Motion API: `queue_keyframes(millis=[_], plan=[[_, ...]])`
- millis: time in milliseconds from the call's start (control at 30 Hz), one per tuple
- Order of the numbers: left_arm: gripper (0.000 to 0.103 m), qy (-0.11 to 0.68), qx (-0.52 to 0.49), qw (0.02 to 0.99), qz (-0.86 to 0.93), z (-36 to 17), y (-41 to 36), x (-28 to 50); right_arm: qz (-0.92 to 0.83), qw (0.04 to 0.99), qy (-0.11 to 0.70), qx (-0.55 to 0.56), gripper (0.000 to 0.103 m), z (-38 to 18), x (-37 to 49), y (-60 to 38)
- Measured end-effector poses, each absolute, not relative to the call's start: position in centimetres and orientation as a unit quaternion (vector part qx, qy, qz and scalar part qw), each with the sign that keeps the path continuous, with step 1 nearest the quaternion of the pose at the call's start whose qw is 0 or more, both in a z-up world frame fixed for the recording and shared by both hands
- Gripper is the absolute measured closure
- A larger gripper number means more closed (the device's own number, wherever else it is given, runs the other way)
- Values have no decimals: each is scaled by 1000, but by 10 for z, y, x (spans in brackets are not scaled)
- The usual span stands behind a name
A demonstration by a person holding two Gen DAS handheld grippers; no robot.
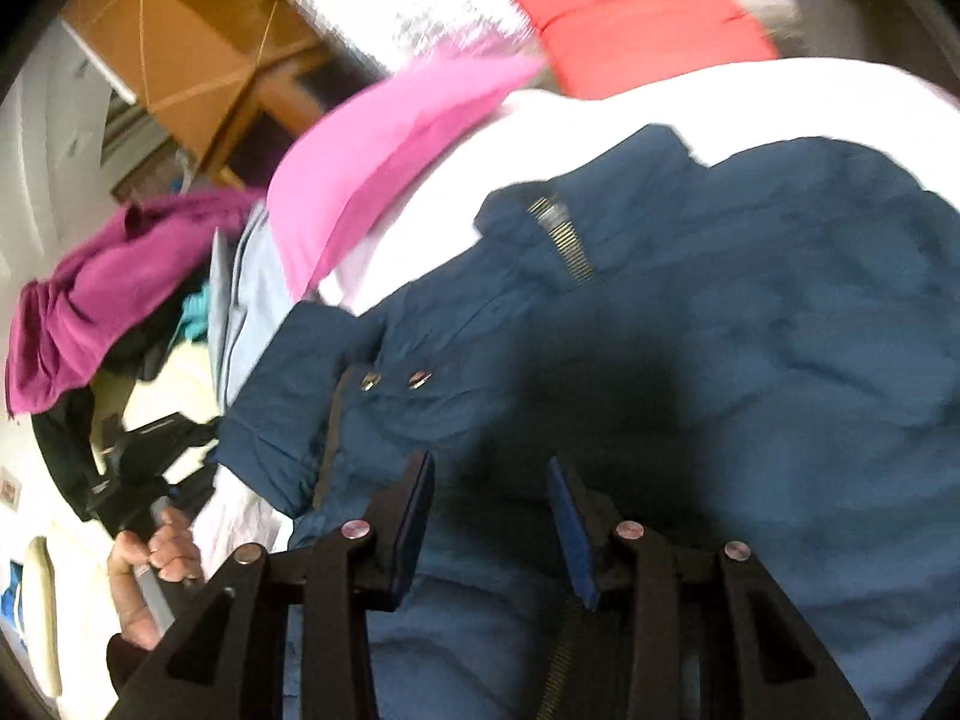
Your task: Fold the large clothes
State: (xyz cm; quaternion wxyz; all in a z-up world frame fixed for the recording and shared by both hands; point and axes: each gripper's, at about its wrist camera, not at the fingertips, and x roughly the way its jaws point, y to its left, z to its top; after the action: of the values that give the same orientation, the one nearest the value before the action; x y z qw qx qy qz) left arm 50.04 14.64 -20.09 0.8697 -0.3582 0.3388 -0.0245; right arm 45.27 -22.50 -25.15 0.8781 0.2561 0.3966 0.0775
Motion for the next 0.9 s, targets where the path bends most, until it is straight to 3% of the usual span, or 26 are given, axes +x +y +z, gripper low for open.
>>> queue_keyframes(millis=[200,433,500,567,633,733,900], plan=[[88,307,-239,913,-119,-159,59,486,39,883,361,296,60,-234,395,-276],[88,421,-123,878,-193,-203,-54,473,8,877,354,325,60,-234,360,-302],[75,488,-120,841,-198,-224,-66,478,2,876,359,323,60,-235,358,-302],[54,532,-145,808,-207,-232,-62,475,-4,878,361,313,59,-233,355,-300],[50,554,-165,785,-223,-230,-49,469,-6,880,362,307,54,-231,352,-300],[34,548,-182,776,-256,-215,-16,456,-2,886,354,298,42,-223,353,-293],[32,518,-239,784,-247,-201,62,459,28,903,363,229,35,-199,377,-250]])
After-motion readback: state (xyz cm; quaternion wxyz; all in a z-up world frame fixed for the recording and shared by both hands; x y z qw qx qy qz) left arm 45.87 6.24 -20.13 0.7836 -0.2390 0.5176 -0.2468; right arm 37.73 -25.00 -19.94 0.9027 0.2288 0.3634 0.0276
